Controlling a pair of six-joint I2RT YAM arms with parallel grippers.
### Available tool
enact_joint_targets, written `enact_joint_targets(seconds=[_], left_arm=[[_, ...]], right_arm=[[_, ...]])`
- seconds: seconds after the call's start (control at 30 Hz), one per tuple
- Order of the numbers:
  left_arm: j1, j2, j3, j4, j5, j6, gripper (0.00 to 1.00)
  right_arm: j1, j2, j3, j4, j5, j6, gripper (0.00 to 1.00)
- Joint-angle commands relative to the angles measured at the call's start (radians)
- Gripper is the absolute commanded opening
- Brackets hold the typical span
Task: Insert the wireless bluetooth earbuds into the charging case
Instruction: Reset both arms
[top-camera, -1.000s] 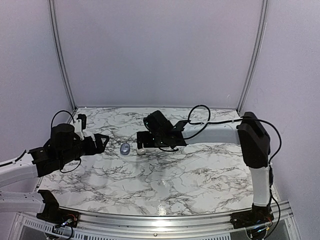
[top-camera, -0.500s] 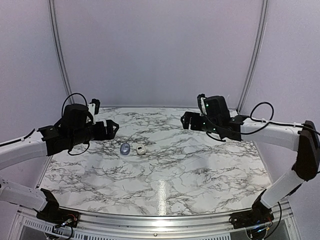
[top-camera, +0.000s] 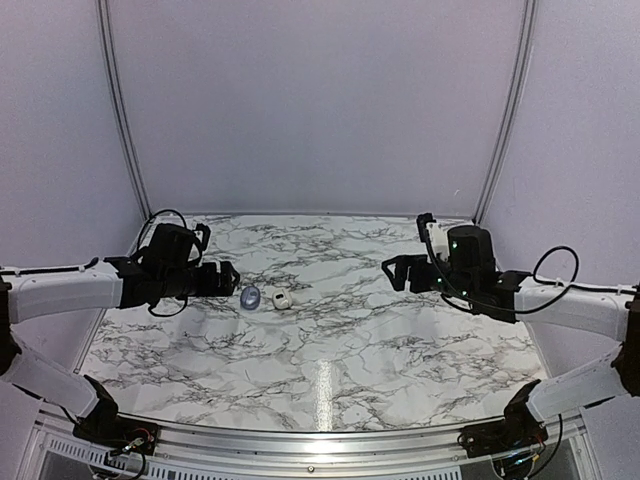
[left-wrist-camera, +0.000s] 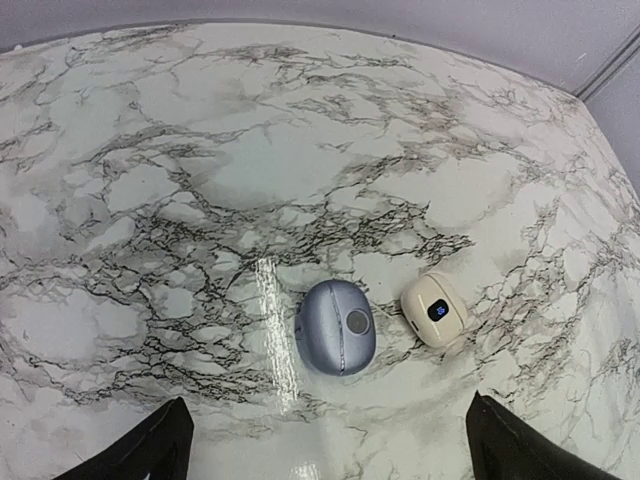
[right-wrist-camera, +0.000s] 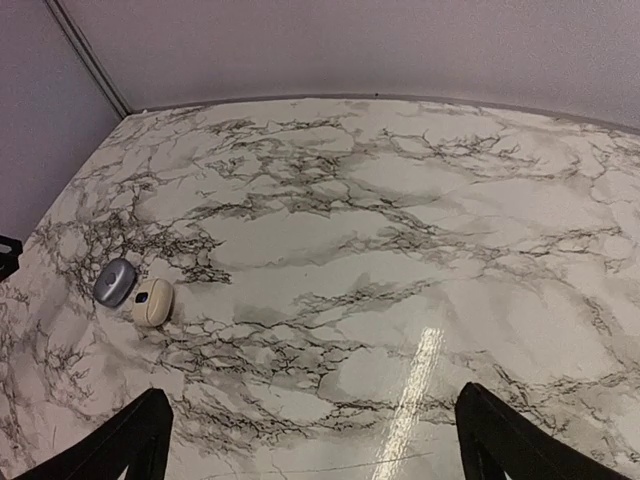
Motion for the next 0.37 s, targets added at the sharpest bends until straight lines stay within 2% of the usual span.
enact_joint_targets(seconds=[0.0, 0.17, 0.33], left_arm=[[0.022, -0.017, -0.112, 0.129, 0.07, -0.044, 0.99], [0.024, -0.029, -0.163, 0.164, 0.076, -0.062, 0.99], [0.026, -0.034, -0.179, 0.176, 0.08, -0.065, 0.99]], right_arm=[[-0.011, 0.027, -0.069, 0.15, -0.102, 0.029, 0.99], [-0.011, 0.077, -0.115, 0.235, -0.136, 0.064, 0.98], [-0.011, 0.106, -0.106, 0.24, -0.151, 0.066, 0.99]])
